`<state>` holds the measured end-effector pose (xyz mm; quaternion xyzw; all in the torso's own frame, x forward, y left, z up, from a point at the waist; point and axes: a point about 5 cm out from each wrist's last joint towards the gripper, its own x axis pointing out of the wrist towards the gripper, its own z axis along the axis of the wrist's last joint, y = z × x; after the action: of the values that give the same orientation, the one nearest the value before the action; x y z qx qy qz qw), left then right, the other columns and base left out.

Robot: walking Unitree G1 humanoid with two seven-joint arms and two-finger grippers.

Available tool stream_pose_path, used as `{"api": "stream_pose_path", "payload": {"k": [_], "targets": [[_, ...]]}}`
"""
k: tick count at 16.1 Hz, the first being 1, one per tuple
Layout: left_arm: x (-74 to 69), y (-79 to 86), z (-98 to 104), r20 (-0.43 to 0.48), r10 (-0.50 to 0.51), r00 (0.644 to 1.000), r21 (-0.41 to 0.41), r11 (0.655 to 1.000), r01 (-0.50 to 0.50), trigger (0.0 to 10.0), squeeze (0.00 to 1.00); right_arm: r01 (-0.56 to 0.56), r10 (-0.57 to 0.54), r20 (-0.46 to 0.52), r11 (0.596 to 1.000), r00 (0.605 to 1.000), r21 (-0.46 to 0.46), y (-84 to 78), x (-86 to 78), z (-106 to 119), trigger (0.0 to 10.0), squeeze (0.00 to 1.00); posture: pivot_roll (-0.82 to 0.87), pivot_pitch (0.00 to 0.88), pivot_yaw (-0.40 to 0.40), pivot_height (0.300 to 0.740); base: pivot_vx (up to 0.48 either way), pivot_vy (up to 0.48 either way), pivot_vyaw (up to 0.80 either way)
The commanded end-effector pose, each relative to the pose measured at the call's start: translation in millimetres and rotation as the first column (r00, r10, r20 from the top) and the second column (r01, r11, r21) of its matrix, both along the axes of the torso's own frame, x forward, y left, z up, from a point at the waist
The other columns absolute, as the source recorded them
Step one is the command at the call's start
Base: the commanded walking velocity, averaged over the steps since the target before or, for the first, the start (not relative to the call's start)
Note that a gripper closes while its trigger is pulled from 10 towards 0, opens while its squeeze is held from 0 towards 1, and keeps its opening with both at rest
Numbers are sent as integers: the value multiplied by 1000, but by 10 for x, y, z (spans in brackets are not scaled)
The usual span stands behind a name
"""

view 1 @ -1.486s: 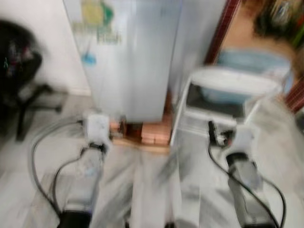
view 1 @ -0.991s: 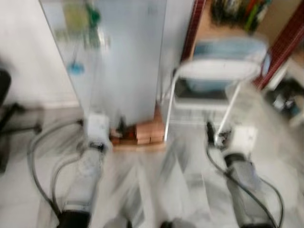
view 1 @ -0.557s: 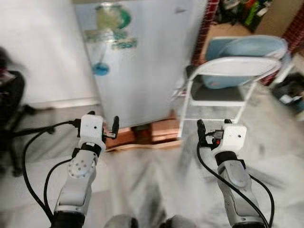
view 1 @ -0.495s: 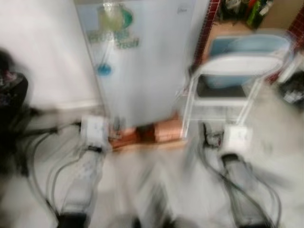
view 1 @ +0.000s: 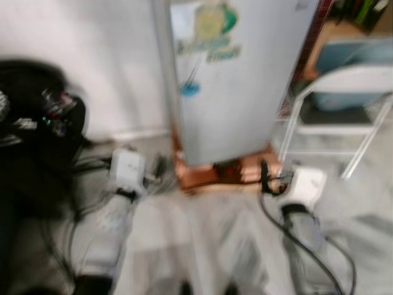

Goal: Restocking fridge

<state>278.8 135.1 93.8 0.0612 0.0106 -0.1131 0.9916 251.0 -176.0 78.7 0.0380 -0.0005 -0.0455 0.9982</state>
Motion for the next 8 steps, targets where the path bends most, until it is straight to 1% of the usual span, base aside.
{"api": "stream_pose_path", "payload": {"k": [1, 4, 6, 8], "targets": [[6, 48, -25, -22, 11, 1000, 13, 1000, -10, 10000, 0, 1, -1, 22, 1000, 1000, -7, -21, 6, 66, 10000, 0, 80, 67, 48, 740, 0, 480, -406], [-16, 27, -33, -20, 21, 1000, 6, 1000, -21, 10000, 0, -7, 7, 18, 1000, 1000, -22, -92, 29, 77, 10000, 0, 99, 77, 20, 740, 0, 480, -800], [-39, 30, -45, -22, 26, 999, 6, 1000, -26, 10000, 0, -26, 27, 17, 999, 999, -30, -53, 78, 84, 10000, 0, 106, 77, 11, 740, 0, 480, -800], [-42, 53, -51, -25, 24, 999, 9, 1000, -24, 10000, 0, -41, 42, 33, 999, 999, -30, -13, 104, 115, 10000, 0, 105, 77, 9, 740, 0, 480, -644]]}}
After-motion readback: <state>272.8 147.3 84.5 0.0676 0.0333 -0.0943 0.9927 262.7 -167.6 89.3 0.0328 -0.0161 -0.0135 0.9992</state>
